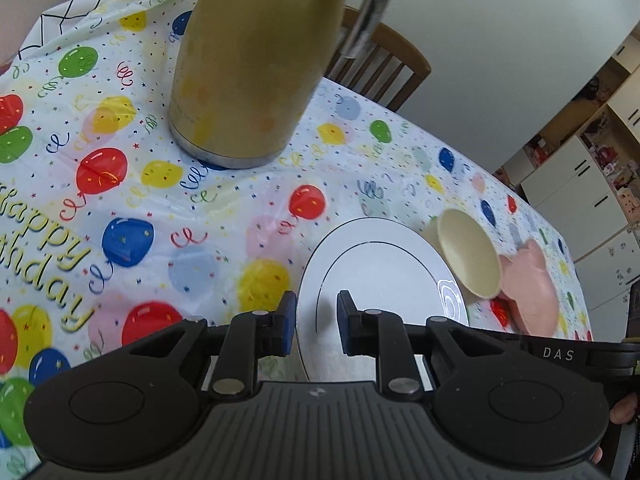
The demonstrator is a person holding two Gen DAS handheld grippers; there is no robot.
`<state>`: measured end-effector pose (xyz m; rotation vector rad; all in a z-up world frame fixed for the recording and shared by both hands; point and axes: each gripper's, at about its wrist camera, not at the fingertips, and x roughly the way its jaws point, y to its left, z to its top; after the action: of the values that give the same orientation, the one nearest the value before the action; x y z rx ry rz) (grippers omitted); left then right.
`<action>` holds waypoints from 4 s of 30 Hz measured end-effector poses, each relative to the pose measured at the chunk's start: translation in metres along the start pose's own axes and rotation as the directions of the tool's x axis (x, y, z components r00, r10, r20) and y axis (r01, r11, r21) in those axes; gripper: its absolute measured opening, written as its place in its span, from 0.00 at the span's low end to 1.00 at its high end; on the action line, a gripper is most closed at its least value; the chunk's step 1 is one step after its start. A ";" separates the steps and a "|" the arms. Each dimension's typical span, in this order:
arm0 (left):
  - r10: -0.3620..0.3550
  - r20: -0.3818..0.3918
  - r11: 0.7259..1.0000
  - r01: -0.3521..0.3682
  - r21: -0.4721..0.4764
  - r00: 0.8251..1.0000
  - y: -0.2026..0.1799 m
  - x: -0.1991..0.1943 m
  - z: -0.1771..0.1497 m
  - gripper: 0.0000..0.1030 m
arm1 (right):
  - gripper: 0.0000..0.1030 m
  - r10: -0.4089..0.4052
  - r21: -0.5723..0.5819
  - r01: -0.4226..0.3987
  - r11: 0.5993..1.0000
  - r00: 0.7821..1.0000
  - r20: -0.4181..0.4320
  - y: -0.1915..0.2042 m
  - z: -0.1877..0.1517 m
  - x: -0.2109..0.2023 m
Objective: Organize plates and bowls
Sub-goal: 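Carry the small white plate and lower it onto the large white plate, then open both grippers and lift them off the stacked plates, then move both grippers to the pink bear-shaped plate rim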
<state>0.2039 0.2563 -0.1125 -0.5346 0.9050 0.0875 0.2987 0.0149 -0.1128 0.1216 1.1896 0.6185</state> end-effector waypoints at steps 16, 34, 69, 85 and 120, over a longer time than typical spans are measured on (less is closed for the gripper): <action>-0.082 -0.083 0.989 0.092 0.117 0.993 -0.062 -0.058 -0.080 0.20 | 0.10 -0.064 0.088 0.059 0.994 0.997 0.050 -0.018 -0.090 -0.101; -0.191 -0.245 0.927 0.257 0.274 0.951 -0.172 -0.041 -0.158 0.20 | 0.10 -0.186 0.268 0.152 0.951 0.977 0.104 -0.108 -0.180 -0.188; -0.061 -0.434 0.886 0.249 0.391 0.899 -0.289 0.045 -0.257 0.20 | 0.09 -0.258 0.358 0.239 0.903 0.966 0.005 -0.257 -0.241 -0.213; -0.053 -0.484 0.903 0.249 0.350 0.873 -0.289 0.051 -0.251 0.20 | 0.09 -0.273 0.349 0.257 0.901 0.962 -0.003 -0.260 -0.237 -0.210; -0.201 -0.198 0.826 0.275 0.492 0.959 -0.273 -0.063 -0.194 0.21 | 0.45 -0.309 0.163 0.274 0.948 0.915 0.261 -0.126 -0.213 -0.265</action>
<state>0.1035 -0.0633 -0.0506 -0.1450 0.9428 -0.4206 0.0970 -0.2733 -0.0266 0.1289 0.9417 0.2526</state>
